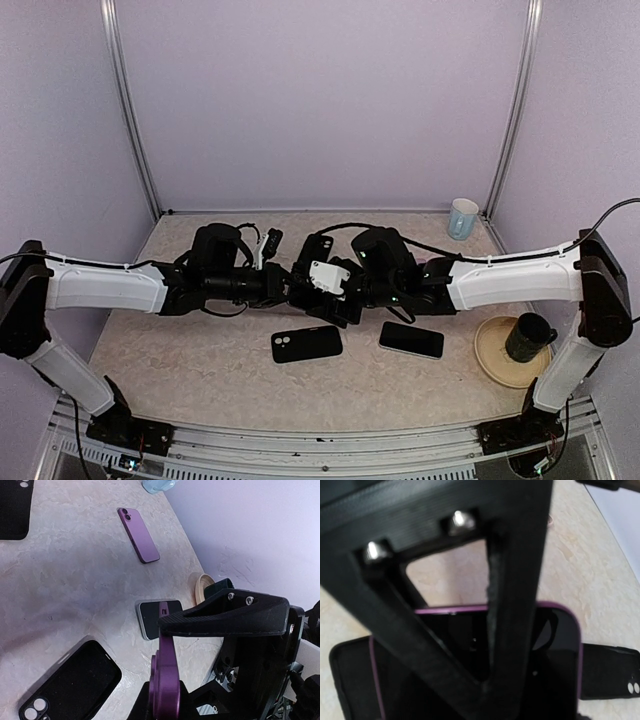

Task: Put the phone into the phone case
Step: Pass from the right arm to the left

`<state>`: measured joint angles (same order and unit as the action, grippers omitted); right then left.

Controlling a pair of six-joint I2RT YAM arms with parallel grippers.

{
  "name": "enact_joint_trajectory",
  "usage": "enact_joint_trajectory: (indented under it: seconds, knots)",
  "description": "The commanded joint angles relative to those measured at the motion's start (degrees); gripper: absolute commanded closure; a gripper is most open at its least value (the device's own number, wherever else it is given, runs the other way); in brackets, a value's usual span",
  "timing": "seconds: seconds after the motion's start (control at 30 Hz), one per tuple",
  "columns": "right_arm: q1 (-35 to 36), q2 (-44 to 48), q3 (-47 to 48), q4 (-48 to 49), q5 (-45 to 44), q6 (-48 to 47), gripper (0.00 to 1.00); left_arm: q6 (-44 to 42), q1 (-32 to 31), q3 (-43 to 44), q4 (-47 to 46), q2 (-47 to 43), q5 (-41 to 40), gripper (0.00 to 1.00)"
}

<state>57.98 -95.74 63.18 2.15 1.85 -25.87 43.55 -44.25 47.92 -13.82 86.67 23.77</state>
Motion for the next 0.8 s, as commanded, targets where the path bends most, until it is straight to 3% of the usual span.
enact_joint_trajectory:
  seconds: [0.0, 0.2, 0.53, 0.77]
  knots:
    - [0.74, 2.49, -0.39, 3.76, -1.38, -0.05, 0.48, -0.49, -0.13, 0.06, -0.46, 0.63, -0.06, 1.0]
    - [0.74, 3.77, -0.75, 3.87, -3.88, 2.33, 0.26, -2.02, -0.14, -0.59, -0.73, -1.17, -1.65, 1.0]
    - [0.56, 9.17, -2.3, 3.62, -0.58, 11.64, 0.02, -6.83, 0.25, -3.29, -2.57, -8.27, -4.91, 1.0]
    - [-1.79, 13.0, -1.37, 2.39, 7.7, 24.95, 0.0, -8.47, 0.39, -7.28, -7.53, -13.65, -4.58, 1.0]
